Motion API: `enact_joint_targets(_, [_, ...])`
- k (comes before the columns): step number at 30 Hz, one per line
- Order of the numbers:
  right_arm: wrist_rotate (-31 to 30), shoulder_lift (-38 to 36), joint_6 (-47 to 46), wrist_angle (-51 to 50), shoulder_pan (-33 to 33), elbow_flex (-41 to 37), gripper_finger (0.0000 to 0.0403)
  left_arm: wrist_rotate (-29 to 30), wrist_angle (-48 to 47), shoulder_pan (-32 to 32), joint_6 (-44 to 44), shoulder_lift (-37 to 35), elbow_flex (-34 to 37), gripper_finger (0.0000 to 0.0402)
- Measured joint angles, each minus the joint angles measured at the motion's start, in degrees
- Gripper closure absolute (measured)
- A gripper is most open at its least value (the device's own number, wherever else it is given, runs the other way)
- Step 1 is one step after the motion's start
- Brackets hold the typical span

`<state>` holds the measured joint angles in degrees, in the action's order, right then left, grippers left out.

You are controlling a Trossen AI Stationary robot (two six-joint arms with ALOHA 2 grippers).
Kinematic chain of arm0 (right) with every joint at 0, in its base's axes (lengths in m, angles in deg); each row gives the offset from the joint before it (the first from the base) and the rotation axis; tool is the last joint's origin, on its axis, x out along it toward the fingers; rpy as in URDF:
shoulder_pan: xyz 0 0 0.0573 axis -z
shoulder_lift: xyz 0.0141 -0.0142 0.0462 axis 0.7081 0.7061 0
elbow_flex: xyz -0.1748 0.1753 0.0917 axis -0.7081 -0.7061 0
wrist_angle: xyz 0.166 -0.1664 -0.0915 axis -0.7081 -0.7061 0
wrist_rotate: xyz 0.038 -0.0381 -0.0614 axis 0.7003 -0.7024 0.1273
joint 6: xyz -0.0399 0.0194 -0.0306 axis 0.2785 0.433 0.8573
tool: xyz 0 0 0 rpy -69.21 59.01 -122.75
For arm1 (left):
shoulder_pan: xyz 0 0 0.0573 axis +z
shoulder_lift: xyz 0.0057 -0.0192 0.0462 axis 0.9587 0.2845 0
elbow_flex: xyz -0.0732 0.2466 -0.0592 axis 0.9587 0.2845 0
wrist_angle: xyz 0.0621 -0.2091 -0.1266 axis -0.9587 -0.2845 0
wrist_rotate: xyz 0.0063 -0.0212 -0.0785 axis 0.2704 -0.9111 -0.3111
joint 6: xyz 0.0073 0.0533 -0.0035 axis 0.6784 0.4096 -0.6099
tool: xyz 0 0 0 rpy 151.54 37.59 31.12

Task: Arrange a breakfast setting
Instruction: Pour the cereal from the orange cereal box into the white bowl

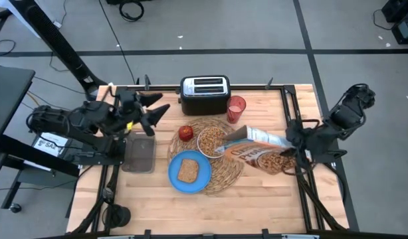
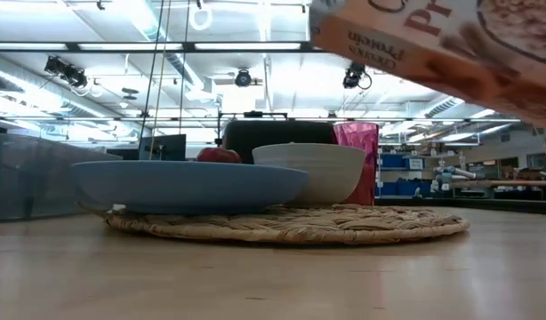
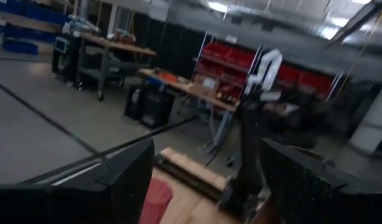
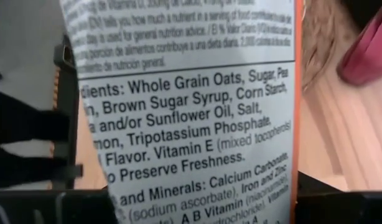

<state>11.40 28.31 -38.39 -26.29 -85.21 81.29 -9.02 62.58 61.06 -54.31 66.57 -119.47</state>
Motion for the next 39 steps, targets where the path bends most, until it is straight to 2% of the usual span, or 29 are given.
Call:
enact_joint_targets(8, [-10.1,-9.7,3.0,11.6,-5.0,-11.0,0.0238,0.0,6.8,0.3,0.5,-0.9,0.0,0.0109])
enact_joint_targets(14, [-18.1,-12.8,15.7,27.8,-4.6,-13.8,0.0238,0.1,8.1,1.5,0.6,-1.2,0.0,0.0109])
enact_joint_targets(19, [-24.2,-13.4,26.2,40.4,-1.2,-13.9,0.0238,0.1,8.0,2.9,0.7,-1.2,0.0,0.0109])
enact_joint_targets(24, [-28.2,-13.5,34.4,49.3,5.0,-13.9,0.0241,0.1,7.8,3.4,1.5,-1.1,0.0,0.0109])
enact_joint_targets(29, [-31.7,-13.1,39.0,54.2,15.5,-14.5,0.0254,0.1,7.8,3.3,1.6,-1.1,0.0,0.0109])
enact_joint_targets(35, [-36.4,-13.5,39.1,61.7,31.6,-20.9,0.0267,0.1,7.8,3.1,1.5,-1.1,0.0,0.0109])
enact_joint_targets(39, [-41.1,-14.0,37.5,63.3,39.0,-26.4,0.0268,0.1,7.8,2.0,1.6,-1.1,0.0,0.0109])
